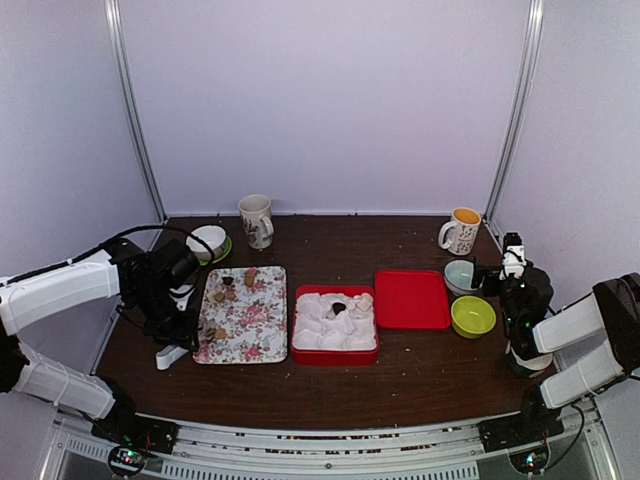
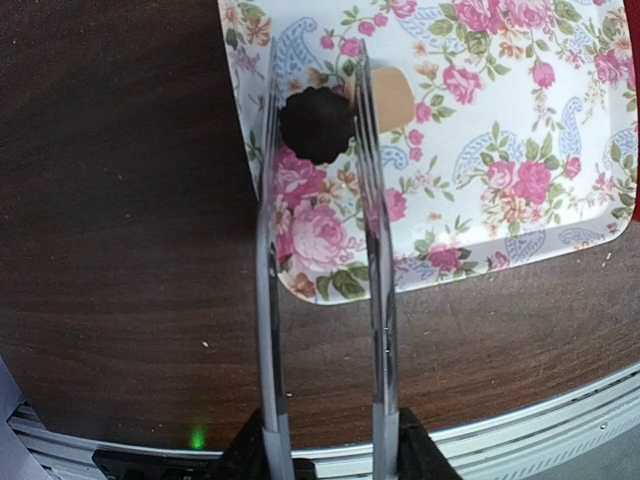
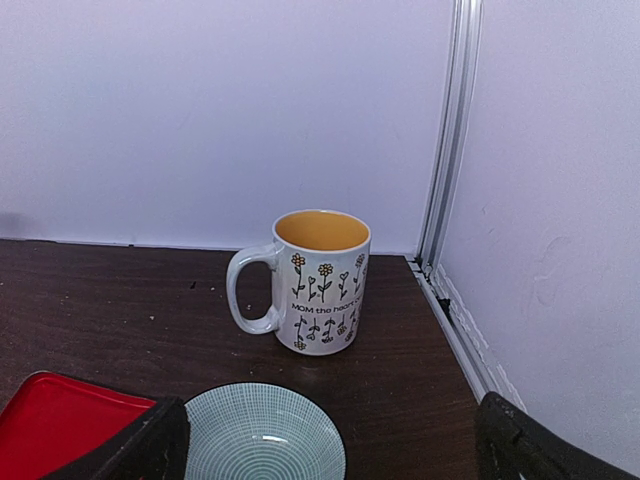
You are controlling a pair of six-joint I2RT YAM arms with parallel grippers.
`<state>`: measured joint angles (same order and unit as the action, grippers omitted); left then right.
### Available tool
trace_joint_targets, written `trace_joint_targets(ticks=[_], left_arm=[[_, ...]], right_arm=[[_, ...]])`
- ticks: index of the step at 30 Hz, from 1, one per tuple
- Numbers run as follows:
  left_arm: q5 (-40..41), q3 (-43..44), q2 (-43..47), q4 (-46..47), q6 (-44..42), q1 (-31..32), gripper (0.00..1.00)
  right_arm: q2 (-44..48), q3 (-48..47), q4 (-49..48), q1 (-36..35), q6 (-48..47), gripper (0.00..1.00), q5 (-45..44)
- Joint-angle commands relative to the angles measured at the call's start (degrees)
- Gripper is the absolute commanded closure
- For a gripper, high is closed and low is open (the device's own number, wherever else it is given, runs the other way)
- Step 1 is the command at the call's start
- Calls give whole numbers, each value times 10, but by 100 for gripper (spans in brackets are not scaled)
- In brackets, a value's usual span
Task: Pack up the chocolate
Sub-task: Pick up the fake chocolate from the plate, then place the fake chocolate on the plate.
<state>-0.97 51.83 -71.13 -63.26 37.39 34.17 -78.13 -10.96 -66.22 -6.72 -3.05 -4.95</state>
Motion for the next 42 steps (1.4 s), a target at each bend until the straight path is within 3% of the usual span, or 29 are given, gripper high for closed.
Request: trace_joint_targets(ticks=[1, 18, 26, 34, 42], left_arm=[[9, -2, 12, -13, 0, -5, 63], [-11, 56, 53, -16, -1, -5, 64], [-88, 29, 63, 117, -2, -3, 64], [-57, 17, -7, 267, 8, 40, 67], [0, 47, -121, 271, -1, 99, 67]], right_arm=[[4, -11, -3, 5, 1, 0, 1], [4, -11, -3, 5, 1, 0, 2], [4, -10, -3, 4, 1, 0, 1], [4, -10, -3, 5, 1, 0, 1], [4, -11, -3, 5, 1, 0, 2]])
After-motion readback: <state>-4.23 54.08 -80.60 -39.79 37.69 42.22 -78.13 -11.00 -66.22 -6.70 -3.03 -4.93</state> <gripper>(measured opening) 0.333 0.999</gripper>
